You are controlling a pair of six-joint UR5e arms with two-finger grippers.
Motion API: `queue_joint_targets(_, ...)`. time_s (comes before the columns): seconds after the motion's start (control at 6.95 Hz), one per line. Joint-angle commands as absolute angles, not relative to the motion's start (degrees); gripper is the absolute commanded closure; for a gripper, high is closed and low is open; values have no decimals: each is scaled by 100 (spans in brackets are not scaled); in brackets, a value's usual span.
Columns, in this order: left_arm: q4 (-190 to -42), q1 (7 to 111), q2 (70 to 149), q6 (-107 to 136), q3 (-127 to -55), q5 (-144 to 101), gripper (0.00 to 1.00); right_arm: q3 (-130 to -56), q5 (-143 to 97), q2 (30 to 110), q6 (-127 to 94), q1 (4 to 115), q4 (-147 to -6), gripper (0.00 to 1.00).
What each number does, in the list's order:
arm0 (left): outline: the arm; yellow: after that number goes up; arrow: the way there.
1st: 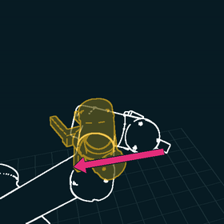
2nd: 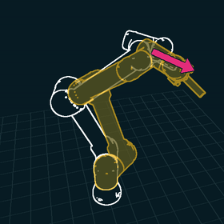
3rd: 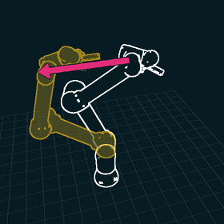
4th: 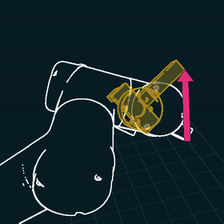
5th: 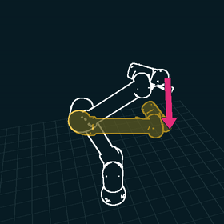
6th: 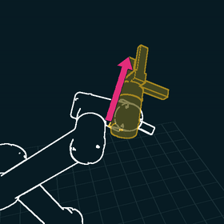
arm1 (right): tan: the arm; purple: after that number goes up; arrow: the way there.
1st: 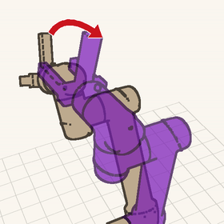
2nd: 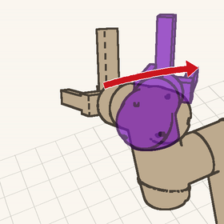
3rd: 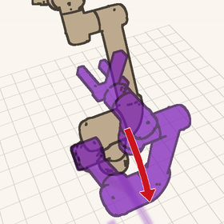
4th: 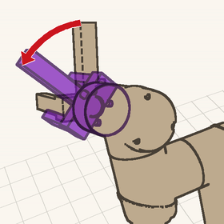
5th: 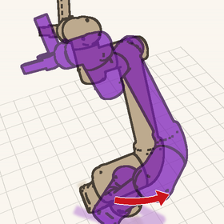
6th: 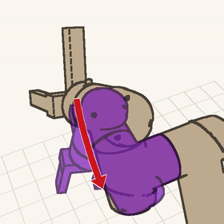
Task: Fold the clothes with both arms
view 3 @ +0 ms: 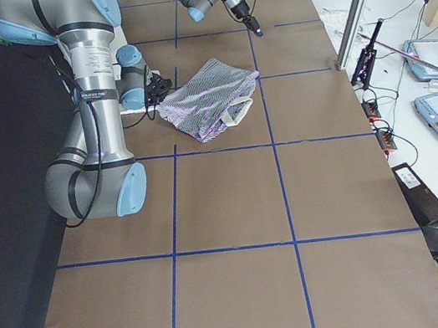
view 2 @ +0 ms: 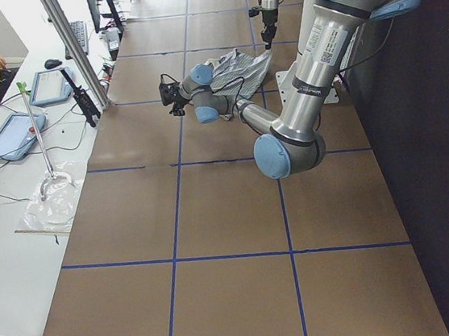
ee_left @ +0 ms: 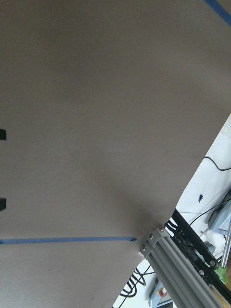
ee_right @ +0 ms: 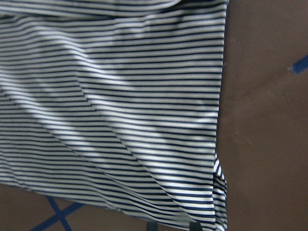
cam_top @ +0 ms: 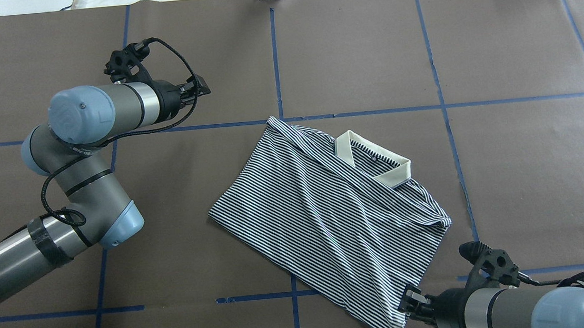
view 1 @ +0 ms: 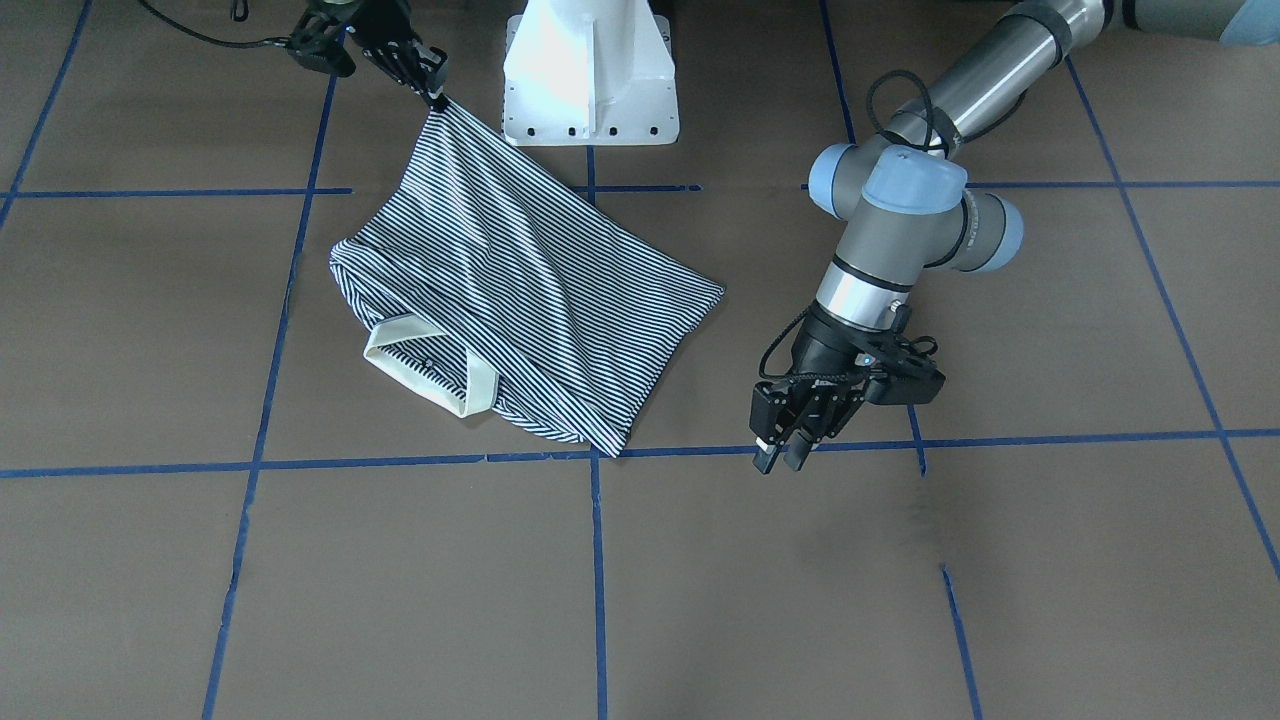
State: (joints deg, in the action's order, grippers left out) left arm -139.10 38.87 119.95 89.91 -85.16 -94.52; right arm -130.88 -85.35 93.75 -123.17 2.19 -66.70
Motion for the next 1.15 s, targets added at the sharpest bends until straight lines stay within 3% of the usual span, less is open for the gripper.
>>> queue_joint_targets(0.0,-13852,3815,11544,9620,-9294,-10026,49,-12973,-8122,9273,-12252,866,-7099,0)
queue_joint_targets(0.14,-13825,3397,10983,9815,-9734,-9959,36,-12929,-8139,9072,-11974,1305,-7102,0)
queue_joint_targets(0.43,-13442,2964,10793,9940,-9914,-9941,36,-12500,-8173,8529,-11305,1931,-7110,0)
queue_joint_targets(0.72,-11960,2648,10976,9984,-10317,-9818,36,-12096,-8183,8079,-11268,2144,-7110,0)
queue_joint_targets(1.01,-11454,2138,11275,10002,-10196,-9405,36,-12094,-8183,8042,-11268,2145,-7110,0)
